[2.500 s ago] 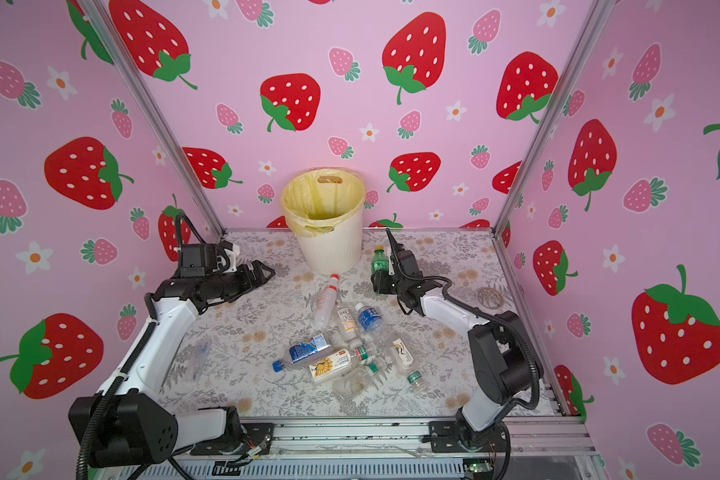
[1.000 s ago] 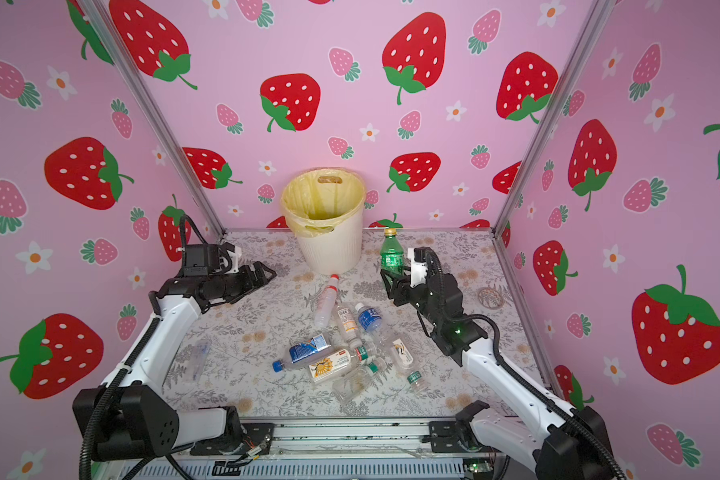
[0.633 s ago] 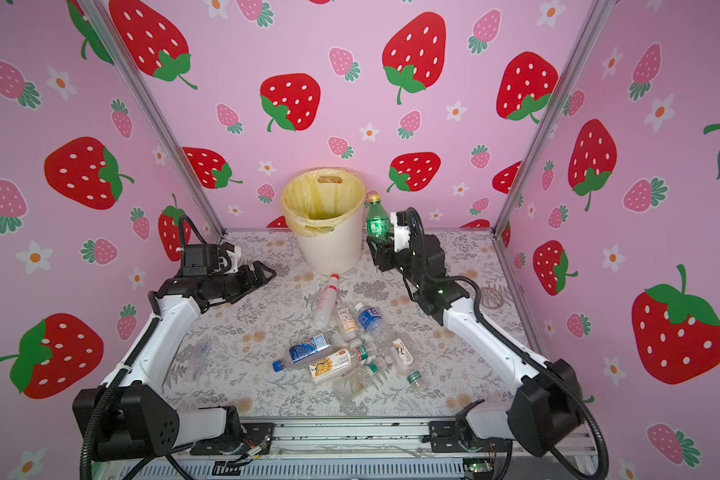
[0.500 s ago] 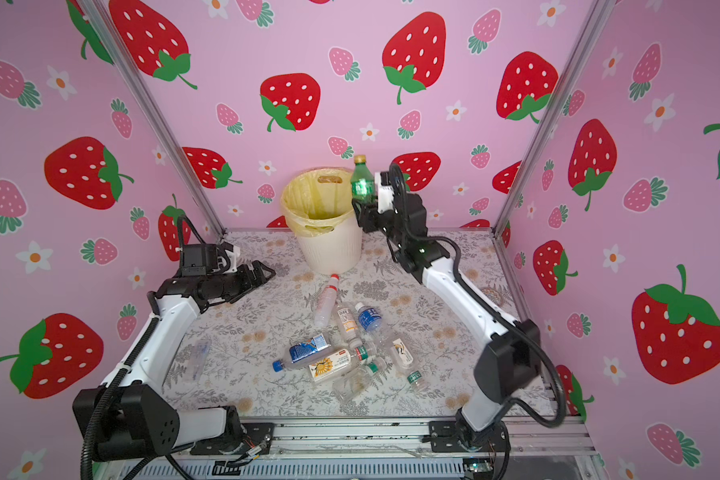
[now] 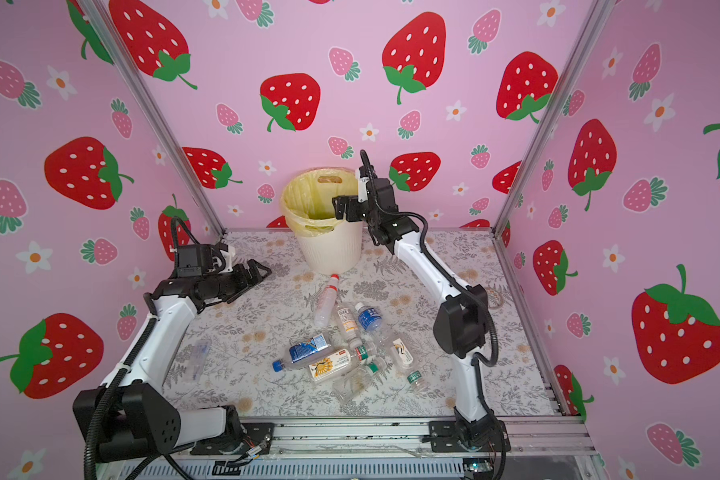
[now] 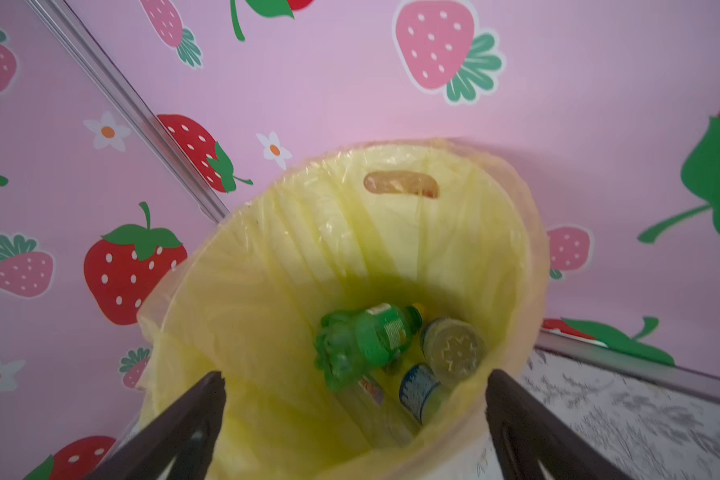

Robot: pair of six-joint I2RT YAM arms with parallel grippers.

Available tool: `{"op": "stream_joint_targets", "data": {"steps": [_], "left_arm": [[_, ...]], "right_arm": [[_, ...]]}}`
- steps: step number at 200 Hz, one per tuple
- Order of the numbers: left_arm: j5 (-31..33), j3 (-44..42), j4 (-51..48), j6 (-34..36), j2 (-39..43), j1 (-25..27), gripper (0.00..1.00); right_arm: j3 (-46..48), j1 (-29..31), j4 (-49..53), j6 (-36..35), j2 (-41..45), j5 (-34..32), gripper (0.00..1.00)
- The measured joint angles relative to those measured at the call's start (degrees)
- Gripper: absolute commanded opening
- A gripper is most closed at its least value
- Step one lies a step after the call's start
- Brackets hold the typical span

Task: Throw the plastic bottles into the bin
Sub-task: 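Open the right gripper above the bin to drop the Sprite bottle, then withdraw the right gripper from the bin back toward the bottles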

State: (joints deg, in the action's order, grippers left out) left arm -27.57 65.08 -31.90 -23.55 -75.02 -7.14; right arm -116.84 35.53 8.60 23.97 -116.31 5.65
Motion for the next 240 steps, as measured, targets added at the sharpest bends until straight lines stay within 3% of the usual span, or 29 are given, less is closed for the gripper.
{"op": "stream_joint_targets", "data": {"steps": [75,240], "left_arm": [[-0.33,-0.02,0.42,-0.31,0.02,-0.11,0.99],[-0.55,-2.12,2.40,-0.17,0.24,0.68,0.99]], "right_arm": [[14.01,0.22,-6.51,-0.81,17.14,1.55,0.99],[52.09,0.22,-8.70,-1.05,40.61,-1.07,0.99]]}}
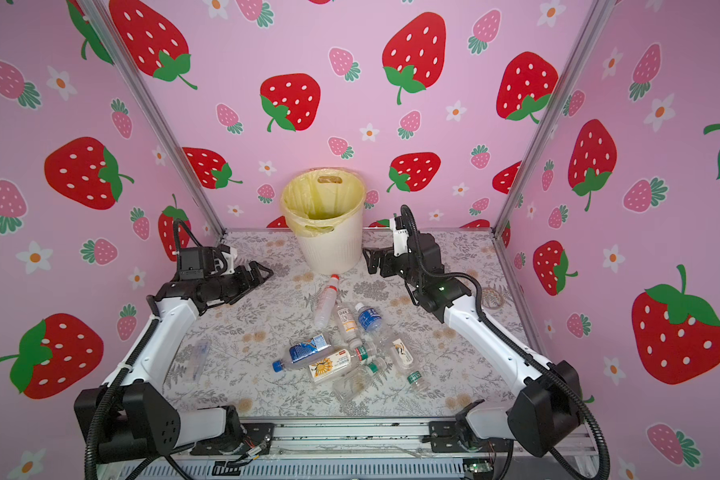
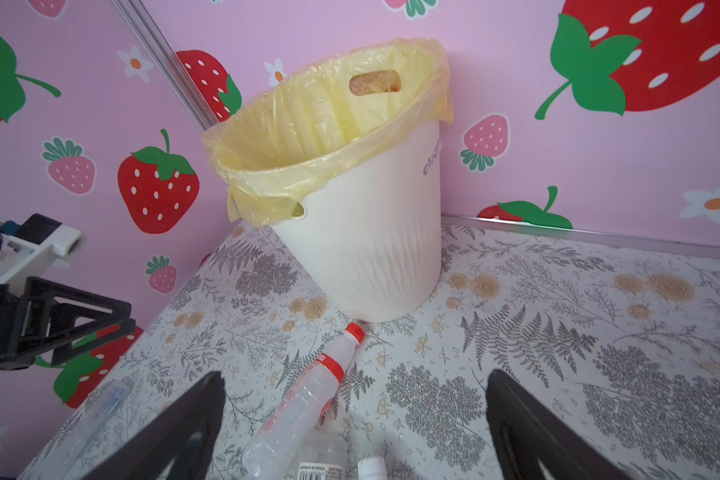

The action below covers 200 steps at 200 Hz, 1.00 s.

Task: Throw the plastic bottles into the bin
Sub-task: 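Withdraw the right gripper from the bin back toward the bottles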

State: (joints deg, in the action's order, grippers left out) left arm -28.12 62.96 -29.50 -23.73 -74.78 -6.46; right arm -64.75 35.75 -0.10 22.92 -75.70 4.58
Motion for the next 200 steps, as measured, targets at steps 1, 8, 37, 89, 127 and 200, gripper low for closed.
{"op": "stream_joint_targets", "data": {"steps": [1,8,37,89,127,200], "left_arm": [[0.00,-0.02,0.02,0.04,0.00,0.07,0.99],[0.00,-0.02,0.13,0.15,0.00,0.35,0.99],[0.48,-0.04,0.13,1.44,0.17,2.23,0.99],[2.64,-0.55,-0.09,5.95,2.93,6.29,0.99],[3.85,-0.13,-1.97,10.23,3.04,8.46,0.99],[13.22,1.81,-8.20,23.52,6.99,26.82,0.99]], "right_arm": [[0.13,0.00,0.00,0.02,0.09,0.00,0.99],[1.38,0.00,0.04,0.22,0.94,-0.09,0.99],[5.22,0.00,0.59,1.07,3.72,-0.46,0.99],[12.26,-0.02,1.92,2.71,7.98,-1.01,0.99],[17.31,-0.02,5.53,2.95,11.28,-0.52,0.99],[21.75,-0.28,8.83,2.21,15.08,-1.62,0.99]]}}
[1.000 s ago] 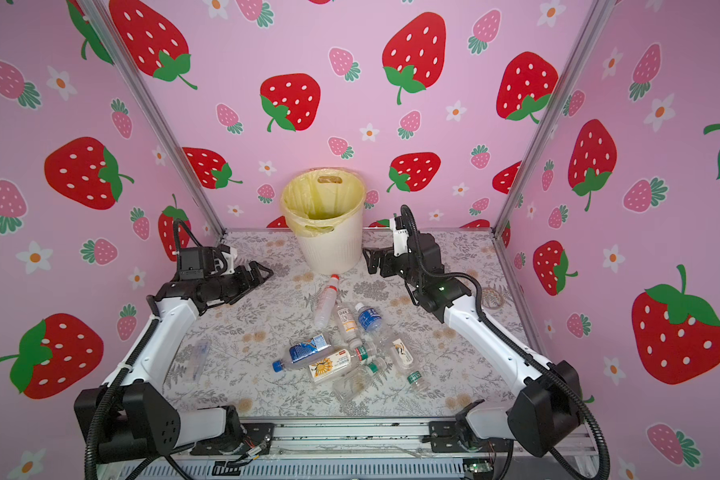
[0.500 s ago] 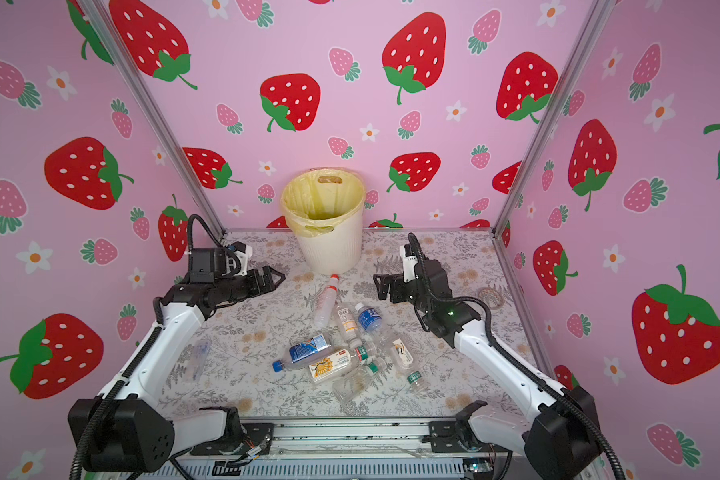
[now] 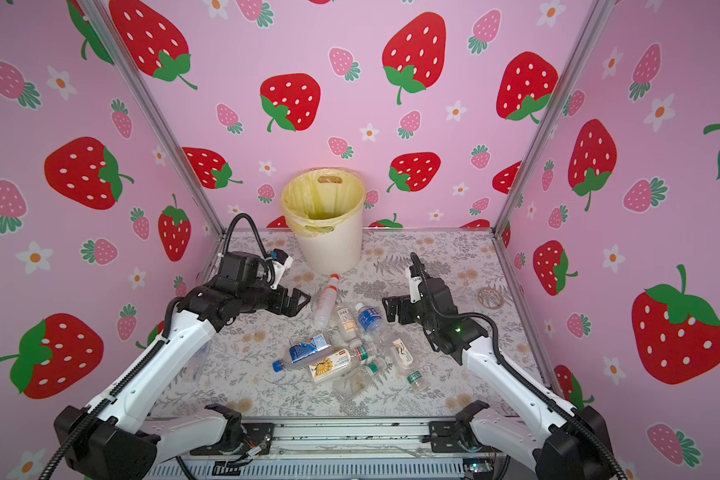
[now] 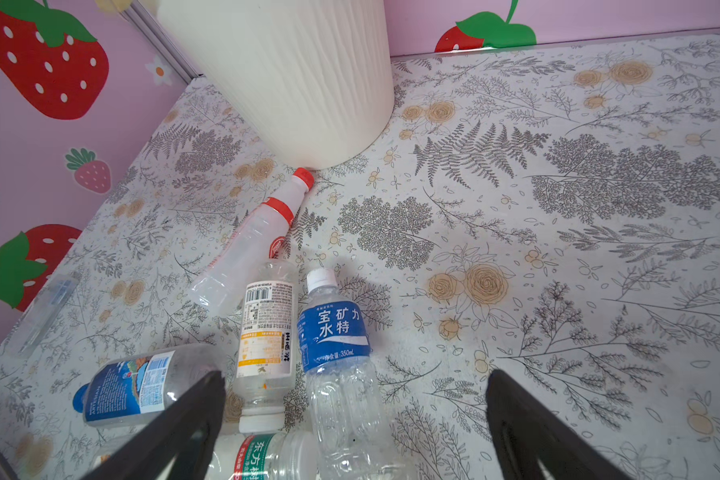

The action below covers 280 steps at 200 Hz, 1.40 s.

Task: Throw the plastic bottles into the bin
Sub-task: 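Withdraw the right gripper from the bin back toward the bottles, then lower the left gripper onto the blue-labelled Artesian bottle and close on it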

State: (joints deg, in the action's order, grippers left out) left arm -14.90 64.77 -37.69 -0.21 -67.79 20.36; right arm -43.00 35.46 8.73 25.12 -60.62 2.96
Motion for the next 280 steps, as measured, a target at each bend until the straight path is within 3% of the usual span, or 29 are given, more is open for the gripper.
{"op": "stream_joint_targets", "data": {"steps": [68,107,167,223,280], "left_arm": [[15.89,0.63,-9.14,6.25,-4.52,12.63,0.99],[21.79,0.66,-12.87,5.79,-8.79,13.31,0.97],[21.64,-0.59,-15.10,3.10,-11.69,13.55,0.98],[17.68,-3.74,-16.85,2.99,-10.62,13.68,0.99],[17.57,-3.72,-18.23,2.95,-17.57,14.53,0.97]], "right_arm": [[2.27,-0.26,0.07,-0.98,0.00,0.00,0.99],[2.51,-0.42,0.02,-1.05,0.00,0.02,0.99],[2.51,-0.76,-0.09,-1.22,0.00,0.00,0.99],[2.51,-1.01,-0.31,-1.22,-0.13,0.00,0.99],[2.51,-1.09,-0.57,-1.22,-0.66,0.02,0.99]]}}
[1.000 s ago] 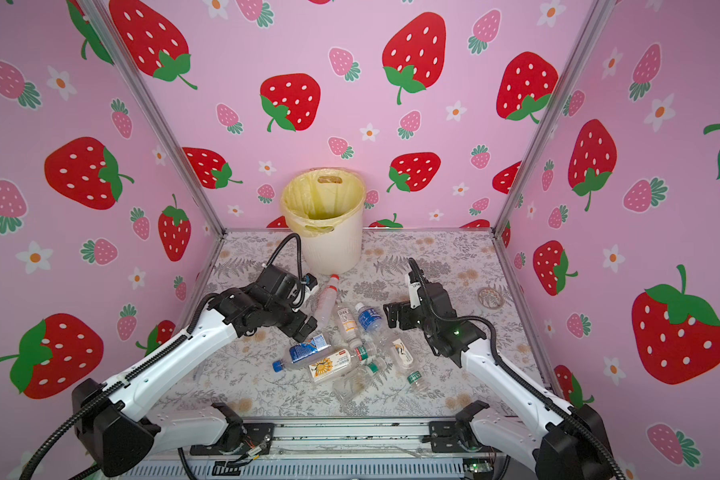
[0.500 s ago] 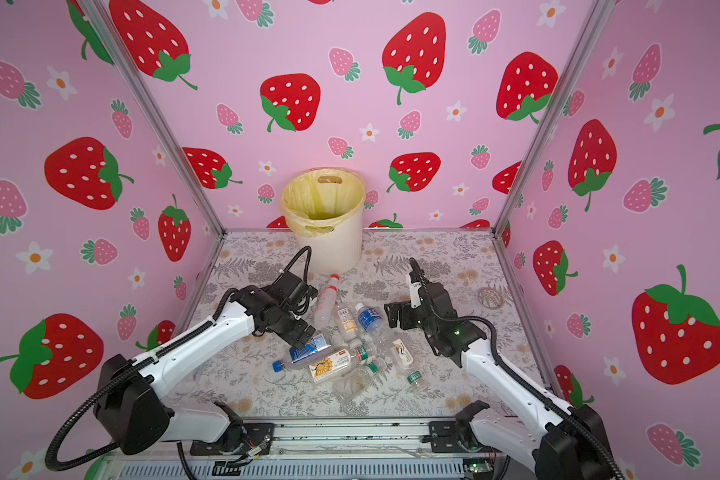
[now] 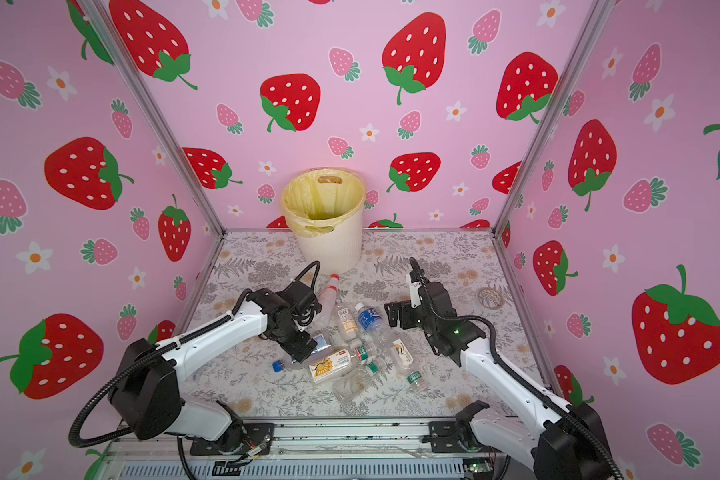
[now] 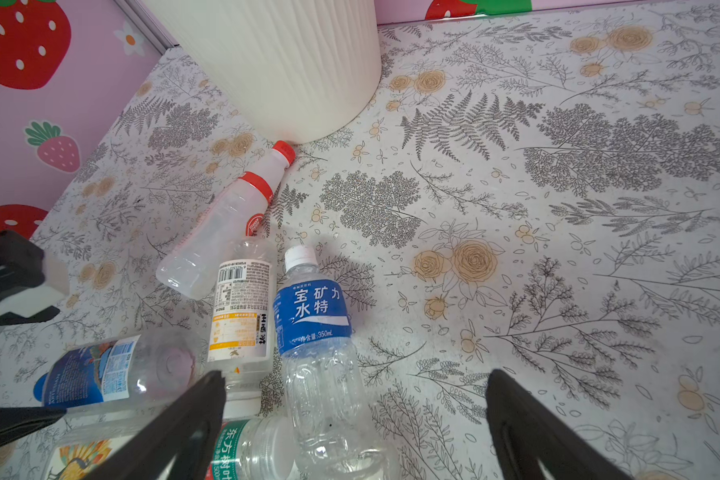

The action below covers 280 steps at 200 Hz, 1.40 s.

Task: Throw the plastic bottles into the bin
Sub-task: 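Lower the left gripper onto the blue-labelled Artesian bottle and close on it, then lift the Artesian bottle with the left gripper and carry it toward the bin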

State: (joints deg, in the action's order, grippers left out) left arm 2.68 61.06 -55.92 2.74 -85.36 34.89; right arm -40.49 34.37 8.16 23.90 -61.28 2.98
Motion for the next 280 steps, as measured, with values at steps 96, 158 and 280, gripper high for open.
{"op": "stream_joint_targets", "data": {"steps": [96,158,280], "left_arm": [[1.60,0.26,-0.52,0.07,-3.10,1.03,0.91],[0.68,0.39,1.01,0.68,-6.10,1.01,0.86],[-3.34,0.46,1.92,1.99,-7.34,-0.50,0.58]], "right_arm": [[-0.02,-0.37,-0.17,0.00,-1.22,0.00,0.99],[-0.48,-0.52,-0.33,0.02,-1.31,0.00,0.99],[-1.38,-0.74,-0.44,0.02,-1.68,-0.09,0.99]]}}
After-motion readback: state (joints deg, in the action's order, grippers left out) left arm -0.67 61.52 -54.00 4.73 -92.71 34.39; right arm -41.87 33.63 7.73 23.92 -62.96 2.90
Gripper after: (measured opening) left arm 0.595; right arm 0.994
